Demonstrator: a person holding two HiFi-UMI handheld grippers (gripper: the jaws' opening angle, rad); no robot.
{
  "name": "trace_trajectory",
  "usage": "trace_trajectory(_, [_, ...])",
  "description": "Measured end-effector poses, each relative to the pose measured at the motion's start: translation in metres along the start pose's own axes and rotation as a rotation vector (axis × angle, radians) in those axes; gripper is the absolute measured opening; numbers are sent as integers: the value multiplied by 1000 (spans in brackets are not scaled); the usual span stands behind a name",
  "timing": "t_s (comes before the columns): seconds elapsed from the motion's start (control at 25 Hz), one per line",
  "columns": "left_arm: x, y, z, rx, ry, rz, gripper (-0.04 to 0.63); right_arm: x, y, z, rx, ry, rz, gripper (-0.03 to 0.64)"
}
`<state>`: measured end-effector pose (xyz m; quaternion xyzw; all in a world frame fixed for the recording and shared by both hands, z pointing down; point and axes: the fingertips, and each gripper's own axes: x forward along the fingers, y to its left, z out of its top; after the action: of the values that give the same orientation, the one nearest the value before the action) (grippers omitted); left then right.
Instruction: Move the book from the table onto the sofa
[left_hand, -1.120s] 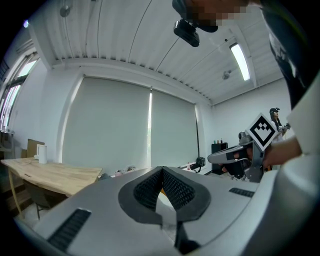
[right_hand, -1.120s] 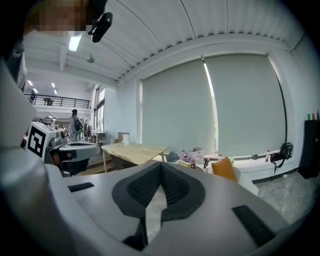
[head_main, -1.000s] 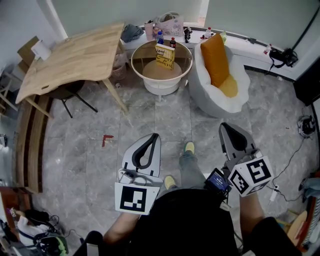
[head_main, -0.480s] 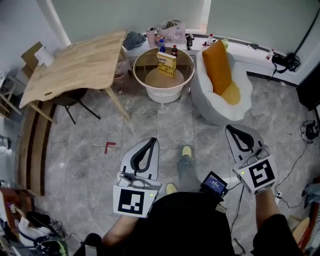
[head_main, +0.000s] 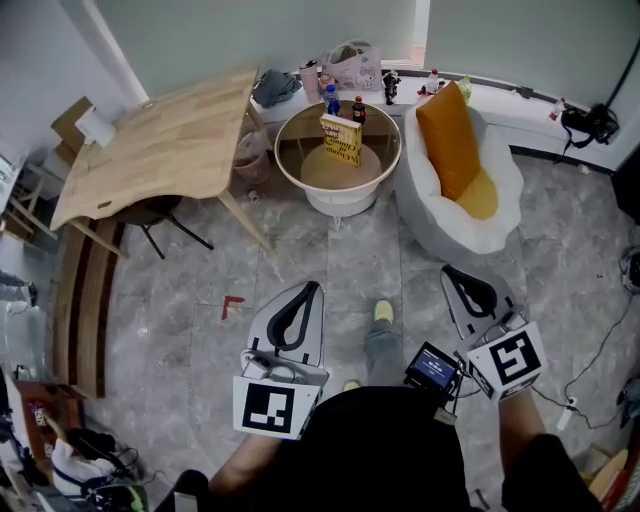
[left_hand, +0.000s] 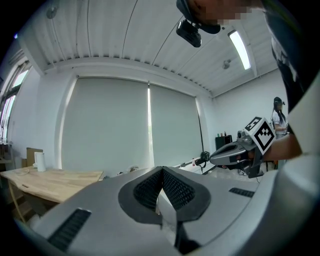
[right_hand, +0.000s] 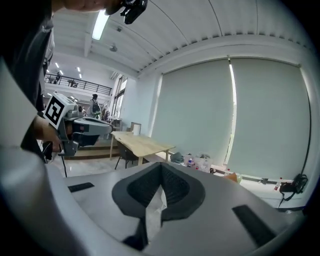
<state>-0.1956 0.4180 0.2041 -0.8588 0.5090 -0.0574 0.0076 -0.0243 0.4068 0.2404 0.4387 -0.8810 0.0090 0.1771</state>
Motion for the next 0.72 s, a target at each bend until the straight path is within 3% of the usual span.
trace_trajectory(0.72, [180, 45, 0, -15, 78, -24, 8, 122, -123, 5, 165, -2, 36, 9])
